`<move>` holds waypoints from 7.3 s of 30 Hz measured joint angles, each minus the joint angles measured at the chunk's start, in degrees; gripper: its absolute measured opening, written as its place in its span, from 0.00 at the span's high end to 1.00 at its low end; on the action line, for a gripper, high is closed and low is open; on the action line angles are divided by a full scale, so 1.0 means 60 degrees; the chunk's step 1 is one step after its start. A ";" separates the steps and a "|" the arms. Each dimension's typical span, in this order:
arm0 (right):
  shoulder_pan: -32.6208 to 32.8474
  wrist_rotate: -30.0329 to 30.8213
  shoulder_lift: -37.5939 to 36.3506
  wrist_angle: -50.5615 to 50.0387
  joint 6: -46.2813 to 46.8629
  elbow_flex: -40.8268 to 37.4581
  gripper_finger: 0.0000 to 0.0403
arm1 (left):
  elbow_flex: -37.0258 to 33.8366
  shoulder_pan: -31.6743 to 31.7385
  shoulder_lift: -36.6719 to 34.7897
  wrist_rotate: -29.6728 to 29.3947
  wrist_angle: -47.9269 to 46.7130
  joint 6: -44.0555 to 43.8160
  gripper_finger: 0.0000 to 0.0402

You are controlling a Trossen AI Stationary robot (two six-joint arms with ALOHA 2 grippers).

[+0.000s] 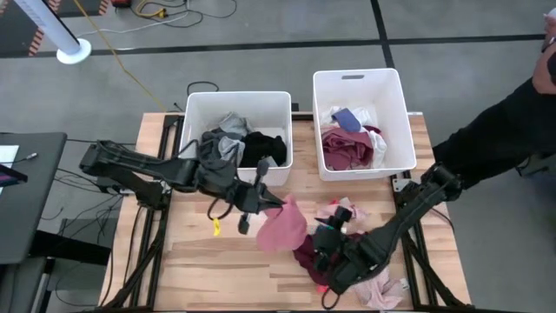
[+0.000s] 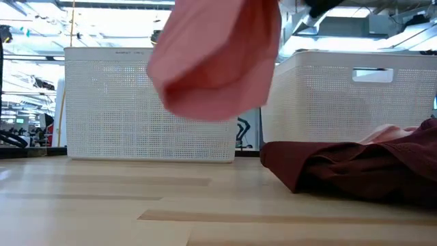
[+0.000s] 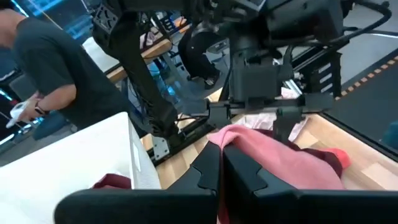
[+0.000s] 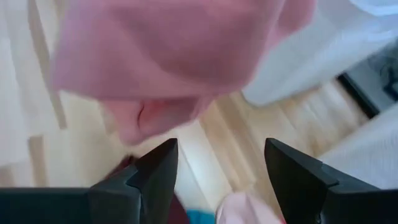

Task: Sort clothes
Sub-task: Put the pink underwear into the right white laundry organizer, then put the dark red underwear into the right white laundry organizer

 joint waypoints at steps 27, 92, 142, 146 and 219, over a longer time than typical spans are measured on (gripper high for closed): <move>-0.2021 0.0077 0.0011 0.8144 -0.6221 -0.1745 0.60 | 0.0503 -0.0346 -0.0288 0.1682 -0.1329 -0.0887 1.00; -0.8578 0.1968 -0.6334 0.5810 -1.1036 -0.1727 1.00 | -0.4704 -0.1256 -0.1424 -0.0399 -0.0692 -0.3532 0.55; -1.4061 -0.4103 -0.2808 0.1475 -0.8099 -0.1734 0.59 | -0.5796 -0.1690 -0.1417 0.0161 0.2237 -0.3889 0.55; -1.3985 -0.4101 -0.3538 0.1568 -0.8026 -0.1734 0.49 | -0.5796 -0.1690 -0.1413 0.0159 0.2420 -0.3887 0.55; -0.0449 -0.3312 -0.4175 0.1964 -0.4780 -0.1730 0.45 | 0.0749 -0.1241 0.7718 -0.0069 0.2423 -0.0918 0.96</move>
